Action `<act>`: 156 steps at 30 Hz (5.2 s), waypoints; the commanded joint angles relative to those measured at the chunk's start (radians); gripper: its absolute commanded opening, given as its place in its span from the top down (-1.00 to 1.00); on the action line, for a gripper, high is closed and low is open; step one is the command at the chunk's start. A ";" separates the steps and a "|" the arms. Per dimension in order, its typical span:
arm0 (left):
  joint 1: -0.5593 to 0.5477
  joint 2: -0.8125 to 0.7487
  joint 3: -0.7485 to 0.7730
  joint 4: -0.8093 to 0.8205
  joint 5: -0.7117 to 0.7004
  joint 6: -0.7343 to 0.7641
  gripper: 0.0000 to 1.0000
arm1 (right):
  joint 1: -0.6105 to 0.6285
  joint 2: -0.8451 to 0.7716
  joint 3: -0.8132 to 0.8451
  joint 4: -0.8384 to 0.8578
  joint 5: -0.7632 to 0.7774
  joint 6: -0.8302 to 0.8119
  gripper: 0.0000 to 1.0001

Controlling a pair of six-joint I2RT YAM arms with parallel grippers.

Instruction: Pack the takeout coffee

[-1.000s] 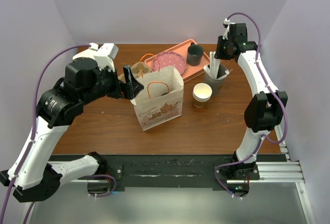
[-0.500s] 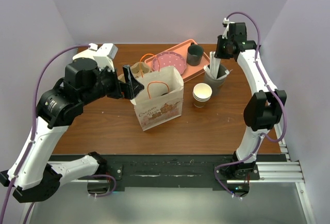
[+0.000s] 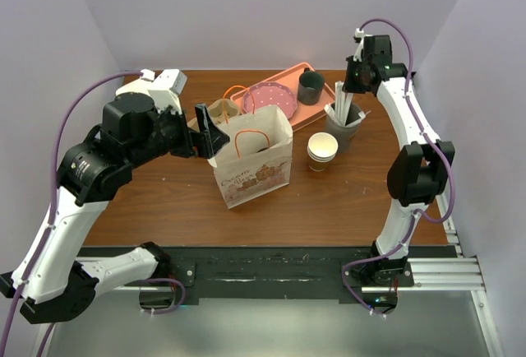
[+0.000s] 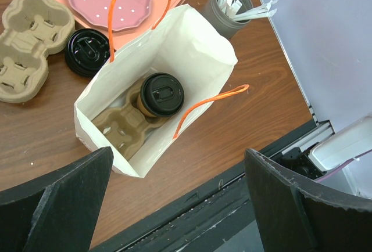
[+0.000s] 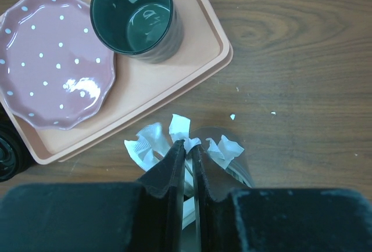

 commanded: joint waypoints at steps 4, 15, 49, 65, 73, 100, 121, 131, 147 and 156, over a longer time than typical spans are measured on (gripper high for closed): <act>-0.003 -0.009 -0.016 0.046 0.011 -0.003 -1.00 | -0.003 -0.046 0.050 -0.009 0.018 -0.017 0.84; -0.001 -0.012 -0.028 0.055 0.025 0.015 -1.00 | -0.003 -0.107 0.024 -0.051 0.038 -0.025 0.79; -0.003 -0.081 -0.090 0.061 0.077 0.003 -1.00 | -0.003 -0.342 -0.189 0.049 0.021 -0.068 0.69; -0.002 -0.067 -0.068 0.023 0.051 -0.008 -1.00 | 0.002 -0.156 -0.076 0.110 0.046 -0.077 0.49; -0.003 -0.047 -0.057 0.029 0.043 0.000 -1.00 | 0.014 -0.115 -0.040 0.095 0.087 -0.083 0.46; -0.002 -0.041 -0.064 0.035 0.028 0.027 -1.00 | 0.037 -0.170 0.025 0.014 0.132 -0.102 1.00; -0.003 -0.044 -0.071 -0.066 -0.112 0.012 -1.00 | 0.138 -0.374 0.456 -0.245 0.147 -0.094 1.00; -0.003 -0.078 -0.042 -0.111 -0.176 0.014 -1.00 | 0.408 -0.445 0.501 -0.109 0.183 -0.062 1.00; -0.003 -0.150 0.015 -0.160 -0.196 0.017 -1.00 | 0.816 -0.499 0.055 0.327 0.090 -0.207 1.00; -0.003 -0.170 0.022 -0.173 -0.237 0.023 -1.00 | 0.933 -0.345 0.087 0.236 0.112 -0.223 1.00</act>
